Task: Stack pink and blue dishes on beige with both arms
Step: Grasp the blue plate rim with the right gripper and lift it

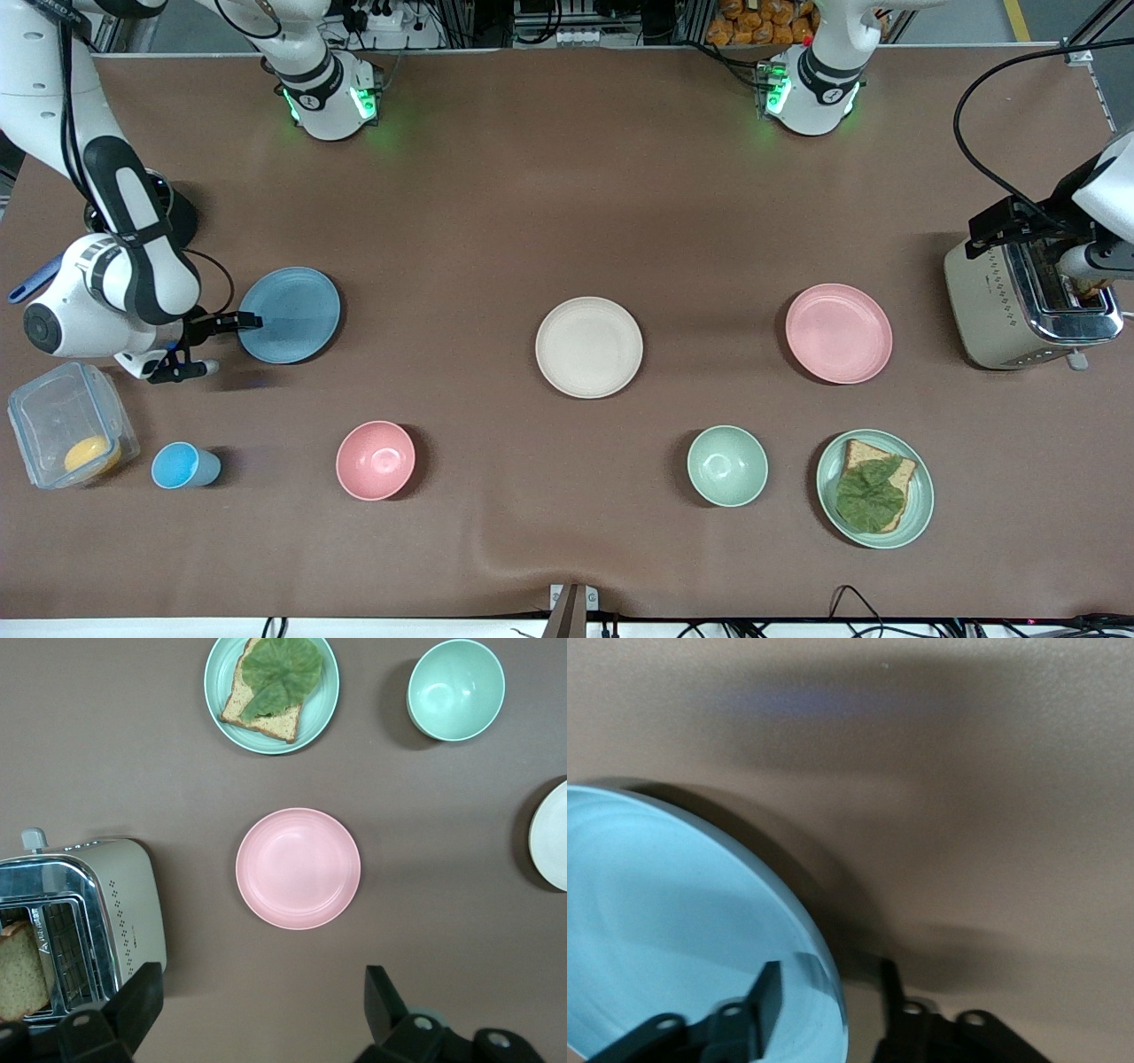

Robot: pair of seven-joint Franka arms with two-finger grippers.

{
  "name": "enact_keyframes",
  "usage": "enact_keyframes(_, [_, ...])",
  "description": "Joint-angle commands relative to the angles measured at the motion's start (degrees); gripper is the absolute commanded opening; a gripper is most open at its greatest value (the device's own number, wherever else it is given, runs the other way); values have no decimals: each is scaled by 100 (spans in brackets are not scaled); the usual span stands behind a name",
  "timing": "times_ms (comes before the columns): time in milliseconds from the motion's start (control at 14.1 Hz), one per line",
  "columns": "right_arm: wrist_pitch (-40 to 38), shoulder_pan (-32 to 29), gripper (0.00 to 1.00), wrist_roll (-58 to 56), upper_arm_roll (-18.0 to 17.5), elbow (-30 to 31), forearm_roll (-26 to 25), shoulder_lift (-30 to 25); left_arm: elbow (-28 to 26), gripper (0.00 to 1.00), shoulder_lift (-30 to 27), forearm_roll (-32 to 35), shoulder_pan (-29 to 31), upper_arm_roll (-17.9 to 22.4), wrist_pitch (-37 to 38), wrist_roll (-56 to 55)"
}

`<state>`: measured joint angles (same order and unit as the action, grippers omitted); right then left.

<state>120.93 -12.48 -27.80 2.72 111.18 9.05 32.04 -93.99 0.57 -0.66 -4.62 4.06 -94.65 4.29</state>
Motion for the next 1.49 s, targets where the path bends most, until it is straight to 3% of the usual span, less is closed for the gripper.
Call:
enact_keyframes(0, [-69,-70,0,-94,-87,-61,123,22,108,100,39,-39,5,7,43,-59])
enact_keyframes(996, [-2177,202,0,678,-87,-1423,140,-31,108,100,39,-39,5,7,87,-59])
enact_keyframes(1422, [-2626,439,0,1161,-96,-1740,141,-48,108,100,39,-48,5,7,79,-68])
